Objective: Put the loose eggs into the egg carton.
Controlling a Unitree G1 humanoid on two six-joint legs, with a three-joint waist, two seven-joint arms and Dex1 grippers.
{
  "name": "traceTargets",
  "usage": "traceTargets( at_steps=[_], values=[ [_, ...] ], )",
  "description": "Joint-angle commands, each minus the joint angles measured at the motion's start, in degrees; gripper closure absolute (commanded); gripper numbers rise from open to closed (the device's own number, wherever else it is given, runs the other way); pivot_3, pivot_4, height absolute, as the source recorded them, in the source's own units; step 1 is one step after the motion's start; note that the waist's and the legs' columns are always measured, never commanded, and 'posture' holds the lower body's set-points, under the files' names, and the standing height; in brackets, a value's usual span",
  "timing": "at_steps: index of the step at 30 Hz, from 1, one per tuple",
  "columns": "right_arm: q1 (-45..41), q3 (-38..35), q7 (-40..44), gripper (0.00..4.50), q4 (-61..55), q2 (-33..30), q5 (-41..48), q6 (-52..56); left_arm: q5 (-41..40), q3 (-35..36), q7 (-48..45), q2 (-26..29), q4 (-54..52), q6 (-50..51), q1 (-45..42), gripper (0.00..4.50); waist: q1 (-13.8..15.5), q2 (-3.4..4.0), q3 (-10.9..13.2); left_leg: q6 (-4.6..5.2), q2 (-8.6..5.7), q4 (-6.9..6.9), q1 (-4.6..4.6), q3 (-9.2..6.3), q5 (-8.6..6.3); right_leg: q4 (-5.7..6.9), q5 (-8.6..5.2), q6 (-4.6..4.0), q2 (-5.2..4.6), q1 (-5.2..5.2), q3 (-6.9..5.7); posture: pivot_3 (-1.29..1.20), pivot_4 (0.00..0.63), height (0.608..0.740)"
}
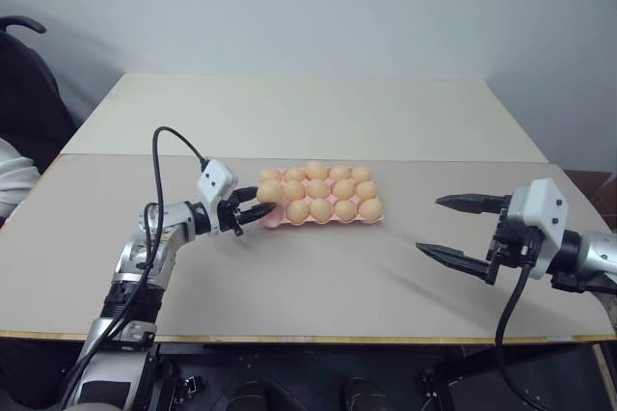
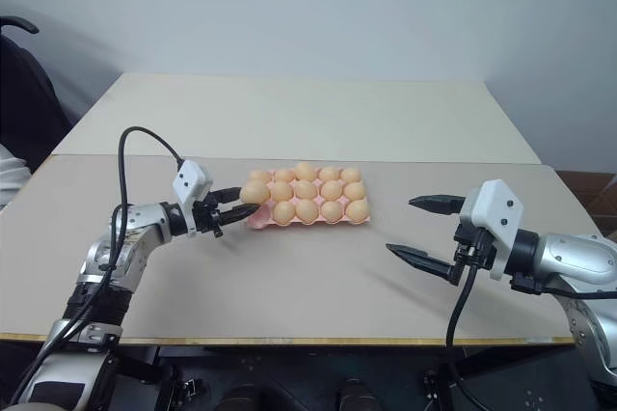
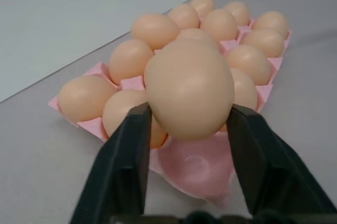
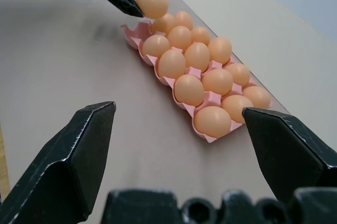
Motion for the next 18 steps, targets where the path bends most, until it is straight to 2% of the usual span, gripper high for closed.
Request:
traceTargets(
  at_steps=[1, 3, 4, 11, 15, 18],
  values=[
    [-0.2, -2.5, -0.7, 0.0, -1.8, 0.0, 0.8, -0.5, 0.0, 0.3, -0.3, 0.4, -0.7, -0.3, -0.9, 0.84, 0.0, 0.0, 0.0, 0.0, 0.0, 0.0, 0.0, 0.0, 0.0, 0.0, 0.0, 0.0, 0.0, 0.0, 0.0, 0.0, 0.15, 0.74],
    [-0.3, -2.3, -0.9, 0.0, -1.7, 0.0, 0.8, -0.5, -0.6, 0.9, -0.6, 1.0, -1.5, 0.3, -0.5, 0.15, 0.0, 0.0, 0.0, 0.0, 0.0, 0.01, 0.0, 0.0, 0.0, 0.0, 0.0, 0.0, 0.0, 0.0, 0.0, 0.0, 0.15, 0.74],
    [-0.3, -2.3, -0.9, 0.0, -1.7, 0.0, 0.8, -0.6, -0.8, 1.1, -0.8, 1.3, -1.9, 0.5, -0.2, 0.05, 0.0, 0.0, 0.0, 0.0, 0.0, 0.01, 0.0, 0.0, 0.0, 0.0, 0.0, 0.0, 0.0, 0.0, 0.0, 0.0, 0.15, 0.74],
    [-1.5, -0.8, -0.9, 0.0, -0.7, 0.2, 0.5, -0.9, -5.5, 6.8, -2.5, 6.1, -7.6, 2.6, 3.9, 0.05, -0.3, 0.0, 0.0, 0.0, 0.02, -0.01, 0.0, 0.0, 0.0, 0.0, 0.0, 0.0, 0.01, -0.02, 0.01, 0.0, 0.15, 0.74],
    [-3.4, 0.3, 0.1, 0.0, 1.3, 0.1, 0.0, -1.5, -12.3, 14.1, -6.2, 13.3, -16.2, 8.2, 10.9, 0.05, -0.5, 0.0, 0.0, 0.0, 0.04, -0.03, 0.01, 0.02, 0.0, 0.01, 0.0, 0.0, 0.0, -0.05, 0.02, 0.0, 0.15, 0.74],
    [-5.6, 1.6, 1.6, 0.0, 3.9, -0.1, -0.5, -1.9, -13.1, 19.2, -7.4, 19.3, -21.0, 10.2, 18.4, 0.05, -0.5, 0.02, 0.0, 0.0, 0.05, -0.06, 0.03, 0.03, 0.0, 0.0, -0.01, 0.0, 0.0, -0.05, 0.02, 0.0, 0.15, 0.74]
  ],
)
